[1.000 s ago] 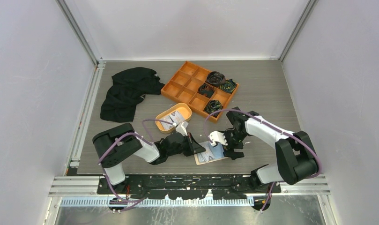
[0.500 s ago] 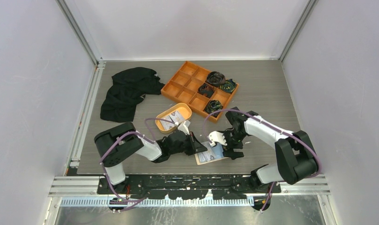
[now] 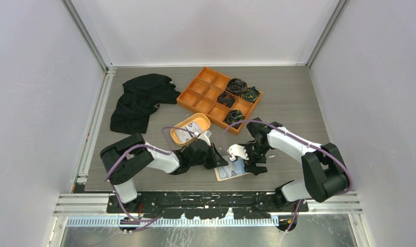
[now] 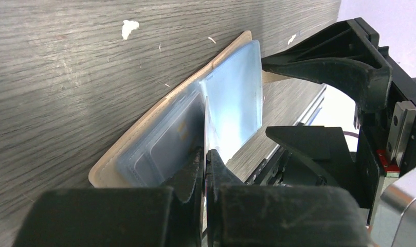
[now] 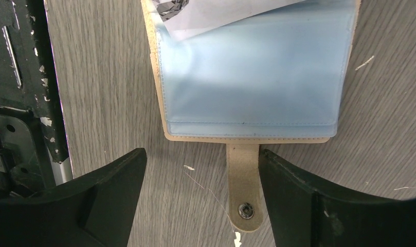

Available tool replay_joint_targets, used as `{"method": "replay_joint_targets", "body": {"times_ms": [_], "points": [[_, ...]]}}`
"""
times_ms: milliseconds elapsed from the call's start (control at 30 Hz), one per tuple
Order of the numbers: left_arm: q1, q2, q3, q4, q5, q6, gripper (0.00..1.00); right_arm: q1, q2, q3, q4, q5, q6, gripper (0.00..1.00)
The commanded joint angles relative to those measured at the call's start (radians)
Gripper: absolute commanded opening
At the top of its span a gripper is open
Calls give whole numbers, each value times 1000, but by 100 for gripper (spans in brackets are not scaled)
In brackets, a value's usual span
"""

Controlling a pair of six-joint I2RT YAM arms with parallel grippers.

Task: Put the credit cards into the card holder
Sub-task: Insert the credit card into the card holder.

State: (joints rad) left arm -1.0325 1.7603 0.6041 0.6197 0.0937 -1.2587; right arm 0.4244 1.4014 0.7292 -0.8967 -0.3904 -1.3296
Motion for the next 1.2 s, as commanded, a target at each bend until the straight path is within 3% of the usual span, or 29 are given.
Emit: {"method": "replay_joint_targets", "body": {"times_ms": [0,333,567,867,1167], "points": [[4,-46,53,-214,-11,89,0,23,34,-3,22,-6,13,85],[9,17,103,-197,55,87,0,47,46,0,27,1,22,83],[47,31,51,-121,120,12,0,53,42,-1,31,4,27,83],[62,22,98,-262,156,9,0,77,48,1,40,17,38,82],[61,102,145,-268,209,-6,0,90,52,0,42,22,43,81]]}}
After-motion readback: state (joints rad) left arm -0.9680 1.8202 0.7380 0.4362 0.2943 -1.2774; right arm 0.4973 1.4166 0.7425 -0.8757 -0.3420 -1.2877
